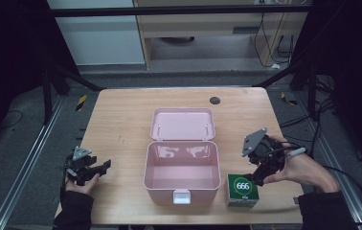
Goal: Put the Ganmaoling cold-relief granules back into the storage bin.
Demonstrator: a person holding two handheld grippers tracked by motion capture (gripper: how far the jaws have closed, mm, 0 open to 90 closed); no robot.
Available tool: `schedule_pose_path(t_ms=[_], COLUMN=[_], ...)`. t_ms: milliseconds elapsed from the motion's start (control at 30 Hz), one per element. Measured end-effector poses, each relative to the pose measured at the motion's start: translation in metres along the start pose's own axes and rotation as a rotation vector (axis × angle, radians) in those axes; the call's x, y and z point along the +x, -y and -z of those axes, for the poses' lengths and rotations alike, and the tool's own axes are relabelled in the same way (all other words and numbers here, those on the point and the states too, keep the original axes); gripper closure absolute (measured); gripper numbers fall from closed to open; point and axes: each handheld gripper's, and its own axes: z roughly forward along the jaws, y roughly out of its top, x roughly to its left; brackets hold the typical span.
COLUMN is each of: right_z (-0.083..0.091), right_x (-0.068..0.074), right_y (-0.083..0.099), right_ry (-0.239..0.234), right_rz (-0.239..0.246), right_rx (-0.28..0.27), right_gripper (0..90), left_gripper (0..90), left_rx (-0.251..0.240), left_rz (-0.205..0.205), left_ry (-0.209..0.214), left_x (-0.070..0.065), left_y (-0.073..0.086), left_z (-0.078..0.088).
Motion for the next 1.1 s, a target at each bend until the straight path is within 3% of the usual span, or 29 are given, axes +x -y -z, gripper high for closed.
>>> schedule_pose_path(t_ms=[600,1100], right_z=[-0.02,-0.042], right_x=[0.015,0.022], right_y=[-0.006,-0.003], right_ry=[-0.117,-0.155], right_rz=[0.067,0.081], right_rx=[0.067,0.109], right_gripper=[7.6,6.7], left_gripper=[34.9,34.8], left_rx=[0.0,0.001], left_rz=[-0.002,-0.002], left_ry=[-0.003,-0.002], left_x=[0.0,0.0], left_y=[0.0,0.0], left_z=[0.0,-0.001])
